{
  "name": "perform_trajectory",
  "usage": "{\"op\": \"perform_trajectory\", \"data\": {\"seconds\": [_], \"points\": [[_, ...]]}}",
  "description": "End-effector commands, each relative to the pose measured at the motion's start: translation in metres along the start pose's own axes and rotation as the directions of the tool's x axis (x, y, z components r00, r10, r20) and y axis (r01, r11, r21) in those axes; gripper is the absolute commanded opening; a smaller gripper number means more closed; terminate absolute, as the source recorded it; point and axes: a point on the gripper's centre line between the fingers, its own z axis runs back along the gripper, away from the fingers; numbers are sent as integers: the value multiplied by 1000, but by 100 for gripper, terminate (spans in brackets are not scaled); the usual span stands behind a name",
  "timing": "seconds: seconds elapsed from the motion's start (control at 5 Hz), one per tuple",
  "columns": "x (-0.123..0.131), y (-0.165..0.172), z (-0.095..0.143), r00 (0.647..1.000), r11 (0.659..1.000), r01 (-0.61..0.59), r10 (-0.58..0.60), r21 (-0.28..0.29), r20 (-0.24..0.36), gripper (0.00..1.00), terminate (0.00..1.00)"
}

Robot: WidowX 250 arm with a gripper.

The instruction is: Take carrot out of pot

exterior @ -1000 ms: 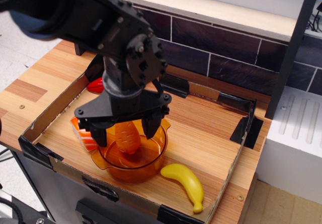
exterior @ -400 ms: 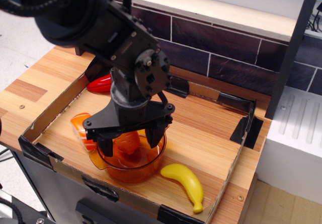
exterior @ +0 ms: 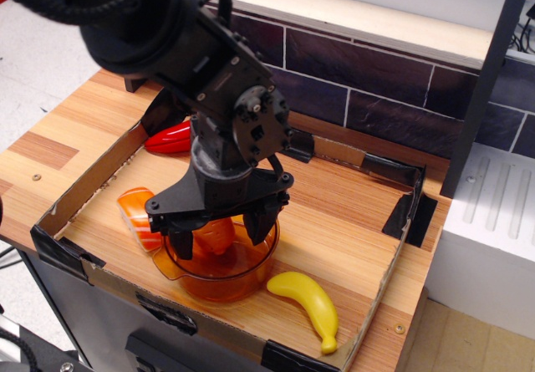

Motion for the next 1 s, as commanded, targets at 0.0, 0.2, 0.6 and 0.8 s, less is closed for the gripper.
{"op": "perform_trajectory", "data": {"seconds": [0.0,0.2,0.6,0.8], "points": [[1,-14,3,1000,1000,-4,5,-22,26,0,0],[-2,-13,5,1000,1000,8,-8,-27,23,0,0],[-4,-7,29,1000,999,13,-14,-52,-11,0,0],[-1,-16,63,999,994,-12,8,-107,-31,0,0]]}}
